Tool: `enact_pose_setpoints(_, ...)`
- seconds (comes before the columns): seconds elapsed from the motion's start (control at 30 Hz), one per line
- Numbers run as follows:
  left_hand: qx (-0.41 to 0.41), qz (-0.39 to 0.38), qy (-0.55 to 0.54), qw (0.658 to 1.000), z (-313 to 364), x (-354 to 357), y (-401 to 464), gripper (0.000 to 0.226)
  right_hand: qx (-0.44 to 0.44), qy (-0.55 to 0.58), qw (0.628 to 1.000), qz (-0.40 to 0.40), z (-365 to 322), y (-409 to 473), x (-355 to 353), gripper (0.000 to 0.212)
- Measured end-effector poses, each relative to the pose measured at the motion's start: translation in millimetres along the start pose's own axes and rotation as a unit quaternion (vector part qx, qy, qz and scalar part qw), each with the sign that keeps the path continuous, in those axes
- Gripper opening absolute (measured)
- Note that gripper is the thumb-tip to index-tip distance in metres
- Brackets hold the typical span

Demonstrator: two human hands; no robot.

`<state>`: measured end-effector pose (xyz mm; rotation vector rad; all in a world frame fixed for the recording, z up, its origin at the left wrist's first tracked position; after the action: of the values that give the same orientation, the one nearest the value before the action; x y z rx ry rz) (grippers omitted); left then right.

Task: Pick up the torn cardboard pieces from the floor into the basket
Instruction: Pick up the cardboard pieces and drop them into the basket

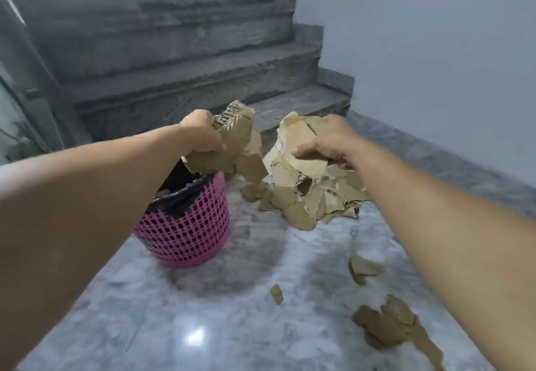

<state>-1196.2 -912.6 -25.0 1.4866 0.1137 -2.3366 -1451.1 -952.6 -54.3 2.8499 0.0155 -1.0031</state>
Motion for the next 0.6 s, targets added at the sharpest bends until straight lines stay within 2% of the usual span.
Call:
enact_pose_setpoints(0.1,-0.025,0.021,-0.005,0.999,-41,-39,18,0.043,-0.008,0.039,0.999,-0.009,-57,16,36,0.074)
enact_pose_setpoints(0.2,-0.058,0.024,-0.018,0.998,-86,-62,32,0.047,0.003,0.056,0.998,-0.007,-98,24,78,0.086)
enact_pose_setpoints(0.3,-0.075,0.031,-0.030,0.996,-131,-74,46,0.042,0.028,0.093,0.995,-0.007,-128,32,131,0.097)
enact_pose_setpoints(0.37,-0.086,0.031,-0.039,0.995,-156,-72,52,0.039,0.052,0.110,0.993,0.003,-137,31,158,0.098)
enact_pose_setpoints(0.5,-0.107,0.021,-0.068,0.992,-200,-53,59,0.028,0.076,0.121,0.989,0.031,-138,36,205,0.082)
enact_pose_setpoints(0.6,-0.105,-0.018,-0.086,0.991,-213,-28,58,0.031,0.073,0.087,0.993,0.013,-132,32,226,0.085)
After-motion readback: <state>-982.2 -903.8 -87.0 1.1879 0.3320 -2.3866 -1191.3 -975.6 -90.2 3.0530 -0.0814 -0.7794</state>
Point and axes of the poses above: each hand's wrist, its own y-axis towards the middle knuckle, its own x-axis out of the palm, z = x × y, the point moved 8 cm from there along y, towards the middle knuckle, and after that the axes turned 9 degrees about z, right-handed, at the moved point
